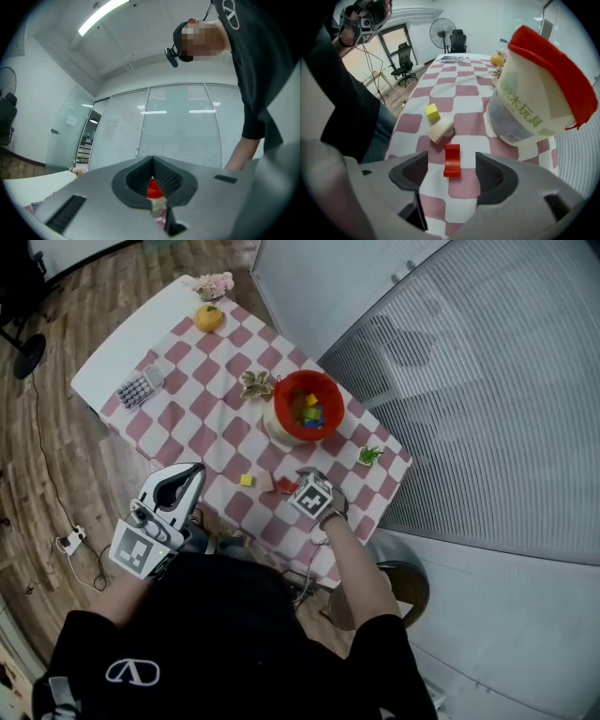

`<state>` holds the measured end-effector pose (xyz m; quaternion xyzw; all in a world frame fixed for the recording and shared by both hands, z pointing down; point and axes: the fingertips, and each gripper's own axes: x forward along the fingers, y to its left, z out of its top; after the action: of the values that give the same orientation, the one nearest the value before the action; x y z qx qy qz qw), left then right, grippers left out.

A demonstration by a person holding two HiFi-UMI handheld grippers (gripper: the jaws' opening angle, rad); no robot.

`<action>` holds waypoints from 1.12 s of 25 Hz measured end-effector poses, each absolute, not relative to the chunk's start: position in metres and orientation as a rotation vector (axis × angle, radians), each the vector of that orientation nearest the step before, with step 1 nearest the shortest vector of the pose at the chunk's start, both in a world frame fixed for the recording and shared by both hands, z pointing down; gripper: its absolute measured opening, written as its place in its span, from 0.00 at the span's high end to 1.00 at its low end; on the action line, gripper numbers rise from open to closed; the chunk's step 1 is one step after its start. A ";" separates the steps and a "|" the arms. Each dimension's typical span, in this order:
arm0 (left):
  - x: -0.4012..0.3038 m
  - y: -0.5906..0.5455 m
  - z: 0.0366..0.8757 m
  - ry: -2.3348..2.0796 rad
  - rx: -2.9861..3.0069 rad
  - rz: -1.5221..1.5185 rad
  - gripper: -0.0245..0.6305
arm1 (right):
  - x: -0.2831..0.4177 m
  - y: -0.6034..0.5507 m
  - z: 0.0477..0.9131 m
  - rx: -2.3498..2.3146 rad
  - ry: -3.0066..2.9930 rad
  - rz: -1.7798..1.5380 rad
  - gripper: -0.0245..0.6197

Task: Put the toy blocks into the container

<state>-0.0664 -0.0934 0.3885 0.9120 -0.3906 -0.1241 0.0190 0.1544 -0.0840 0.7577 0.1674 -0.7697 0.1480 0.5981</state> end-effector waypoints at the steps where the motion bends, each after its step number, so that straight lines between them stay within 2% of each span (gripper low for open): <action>1: -0.068 -0.093 0.393 -1.217 2.826 -0.363 0.95 | 0.156 -0.082 0.764 0.360 -1.760 0.347 0.46; 6: -0.074 -0.084 0.426 -1.225 2.796 -0.189 0.95 | 0.166 -0.078 0.786 0.285 -1.674 0.363 0.51; 10: -0.071 -0.088 0.397 -1.261 2.809 -0.345 0.95 | 0.173 -0.076 0.799 0.237 -1.625 0.365 0.59; 16: -0.075 -0.074 0.438 -1.242 2.768 -0.132 0.95 | 0.172 -0.071 0.810 0.187 -1.602 0.394 0.72; 23: -0.074 -0.077 0.418 -1.300 2.785 -0.246 0.95 | 0.179 -0.069 0.807 0.176 -1.558 0.379 0.74; 28: -0.070 -0.072 0.427 -1.257 2.783 -0.181 0.95 | 0.176 -0.070 0.797 0.215 -1.615 0.386 0.74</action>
<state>-0.0705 -0.0717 0.4269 0.9090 -0.4105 -0.0591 0.0414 0.1756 -0.0705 0.7970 0.0952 -0.7163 0.1712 0.6698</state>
